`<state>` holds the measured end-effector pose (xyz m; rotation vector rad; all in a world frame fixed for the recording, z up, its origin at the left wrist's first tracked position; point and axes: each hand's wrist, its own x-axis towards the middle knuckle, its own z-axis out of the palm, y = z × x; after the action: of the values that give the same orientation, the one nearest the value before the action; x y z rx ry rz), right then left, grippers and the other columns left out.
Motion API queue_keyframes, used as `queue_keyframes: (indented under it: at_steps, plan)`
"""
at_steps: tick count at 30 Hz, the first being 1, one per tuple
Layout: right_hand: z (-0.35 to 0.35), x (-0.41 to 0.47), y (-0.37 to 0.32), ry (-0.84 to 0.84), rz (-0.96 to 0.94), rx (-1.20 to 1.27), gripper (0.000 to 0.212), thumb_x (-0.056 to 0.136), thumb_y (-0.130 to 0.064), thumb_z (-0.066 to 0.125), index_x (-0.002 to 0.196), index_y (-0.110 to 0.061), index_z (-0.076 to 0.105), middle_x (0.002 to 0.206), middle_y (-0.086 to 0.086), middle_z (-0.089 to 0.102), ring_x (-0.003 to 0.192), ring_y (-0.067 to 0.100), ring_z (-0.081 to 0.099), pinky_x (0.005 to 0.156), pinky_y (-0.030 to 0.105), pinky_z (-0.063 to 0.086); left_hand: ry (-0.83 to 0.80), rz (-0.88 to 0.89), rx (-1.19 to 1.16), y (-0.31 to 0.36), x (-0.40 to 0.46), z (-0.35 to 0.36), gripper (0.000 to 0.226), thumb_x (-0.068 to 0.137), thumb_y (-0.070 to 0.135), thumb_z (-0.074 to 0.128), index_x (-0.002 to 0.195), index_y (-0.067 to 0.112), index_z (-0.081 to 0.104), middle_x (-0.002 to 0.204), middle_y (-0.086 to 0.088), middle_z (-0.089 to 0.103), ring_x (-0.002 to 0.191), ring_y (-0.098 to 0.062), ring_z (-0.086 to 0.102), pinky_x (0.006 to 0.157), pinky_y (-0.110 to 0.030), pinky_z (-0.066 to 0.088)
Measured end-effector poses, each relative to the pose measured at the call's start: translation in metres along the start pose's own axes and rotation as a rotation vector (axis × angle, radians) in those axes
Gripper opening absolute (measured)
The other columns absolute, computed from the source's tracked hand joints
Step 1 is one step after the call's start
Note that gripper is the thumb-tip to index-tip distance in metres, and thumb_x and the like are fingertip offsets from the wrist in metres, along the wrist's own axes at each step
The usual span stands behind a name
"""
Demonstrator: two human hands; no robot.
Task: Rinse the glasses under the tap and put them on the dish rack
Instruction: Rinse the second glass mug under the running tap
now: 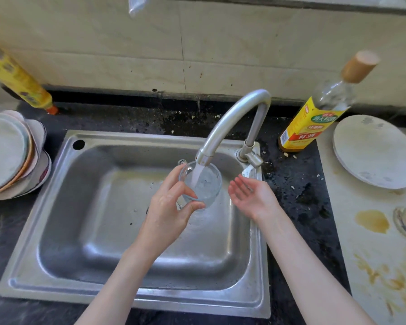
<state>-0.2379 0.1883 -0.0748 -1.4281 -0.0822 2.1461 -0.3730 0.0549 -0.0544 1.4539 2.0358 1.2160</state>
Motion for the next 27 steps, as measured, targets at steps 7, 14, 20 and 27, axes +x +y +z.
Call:
queue_keyframes:
  at_steps: [7, 14, 20, 27]
  plan:
    - [0.009, -0.016, -0.018, -0.002, -0.106, 0.038, 0.011, 0.091, -0.002, 0.049, 0.088, -0.002, 0.059, 0.084, 0.007, 0.058, 0.078, 0.017, 0.056, 0.067, 0.026, 0.047, 0.01, -0.039, -0.022, 0.01, 0.002, -0.003, 0.019, 0.068, 0.021, 0.07, 0.069, 0.005, 0.061, 0.135, -0.003, 0.048, 0.125, -0.008, 0.043, 0.094, -0.003, 0.027]
    - [0.02, -0.023, -0.054, -0.009, -0.087, 0.069, 0.018, 0.094, -0.008, 0.044, 0.084, 0.002, 0.055, 0.081, 0.01, 0.053, 0.073, 0.017, 0.053, 0.066, 0.024, 0.046, -0.031, -0.087, -0.004, 0.017, 0.006, -0.002, 0.02, 0.069, 0.006, 0.079, 0.068, 0.009, 0.059, 0.136, -0.001, 0.049, 0.126, -0.016, 0.048, 0.092, -0.001, 0.027]
    - [0.007, -0.026, -0.053, -0.008, -0.084, -0.094, 0.018, 0.093, -0.015, 0.047, 0.094, 0.0, 0.057, 0.083, 0.008, 0.056, 0.073, 0.018, 0.055, 0.062, 0.026, 0.043, 0.0, -0.125, -0.021, 0.021, 0.01, -0.001, 0.027, 0.069, 0.007, 0.079, 0.065, 0.021, 0.056, 0.134, 0.0, 0.048, 0.123, -0.021, 0.051, 0.09, -0.003, 0.03]
    - [-0.024, -0.041, 0.041, -0.001, 0.402, -0.372, 0.065, 0.088, -0.054, 0.052, 0.098, 0.01, 0.058, 0.091, 0.02, 0.062, 0.077, 0.029, 0.061, 0.052, 0.028, 0.046, 0.045, -0.195, -0.109, 0.023, 0.005, 0.01, 0.019, 0.07, 0.011, 0.079, 0.067, 0.017, 0.061, 0.131, 0.004, 0.051, 0.117, -0.017, 0.054, 0.095, -0.046, 0.046]
